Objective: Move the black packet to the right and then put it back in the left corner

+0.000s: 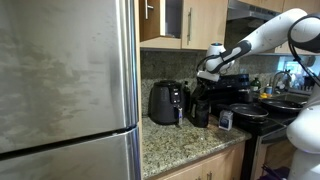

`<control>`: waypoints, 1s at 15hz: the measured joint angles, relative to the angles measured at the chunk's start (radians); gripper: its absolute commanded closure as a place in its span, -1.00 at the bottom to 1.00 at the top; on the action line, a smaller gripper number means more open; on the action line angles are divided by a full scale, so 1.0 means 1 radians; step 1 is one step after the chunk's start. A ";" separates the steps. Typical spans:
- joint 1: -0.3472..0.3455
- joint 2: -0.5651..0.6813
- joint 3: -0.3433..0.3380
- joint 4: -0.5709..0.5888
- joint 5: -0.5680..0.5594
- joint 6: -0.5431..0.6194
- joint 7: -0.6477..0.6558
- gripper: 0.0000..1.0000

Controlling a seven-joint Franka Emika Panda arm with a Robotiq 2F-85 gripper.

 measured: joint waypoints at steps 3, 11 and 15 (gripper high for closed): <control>0.000 0.000 -0.003 0.000 0.000 -0.001 0.001 0.99; 0.008 -0.072 -0.005 0.001 0.061 -0.153 -0.022 0.99; 0.018 -0.165 -0.005 -0.004 0.103 -0.294 -0.034 0.99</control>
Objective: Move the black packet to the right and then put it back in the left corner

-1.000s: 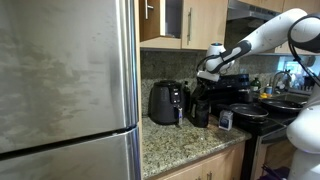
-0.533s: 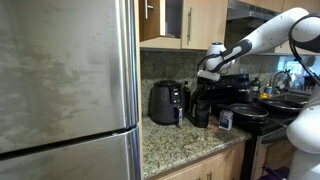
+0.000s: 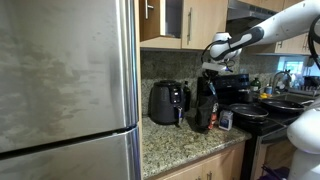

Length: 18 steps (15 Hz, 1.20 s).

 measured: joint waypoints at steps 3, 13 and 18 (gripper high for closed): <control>0.020 -0.072 0.001 -0.010 0.041 -0.073 -0.070 0.99; 0.132 -0.249 0.017 -0.013 0.210 -0.327 -0.441 0.99; 0.171 -0.396 0.029 -0.010 0.259 -0.613 -0.554 0.99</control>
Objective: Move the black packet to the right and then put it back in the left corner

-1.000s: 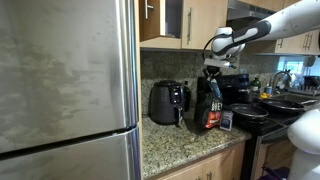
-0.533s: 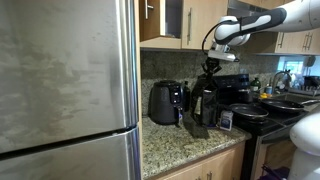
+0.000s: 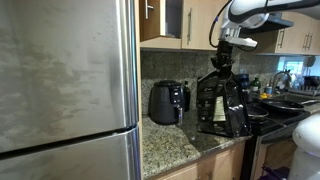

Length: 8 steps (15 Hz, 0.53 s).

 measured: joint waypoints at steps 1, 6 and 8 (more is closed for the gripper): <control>0.000 -0.010 0.000 0.000 0.001 -0.014 -0.004 0.99; 0.009 0.039 0.056 -0.051 0.023 -0.011 -0.049 0.99; 0.033 0.087 0.084 -0.042 0.077 0.018 -0.077 0.99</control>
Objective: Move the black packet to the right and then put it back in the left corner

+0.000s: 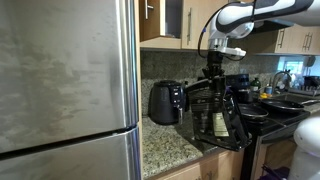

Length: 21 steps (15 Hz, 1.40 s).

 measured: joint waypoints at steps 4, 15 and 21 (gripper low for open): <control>0.040 0.081 0.023 0.109 0.144 0.018 0.000 0.96; 0.040 0.202 0.080 0.007 0.161 0.333 0.055 0.99; 0.057 0.408 0.080 0.146 0.201 0.600 0.046 0.99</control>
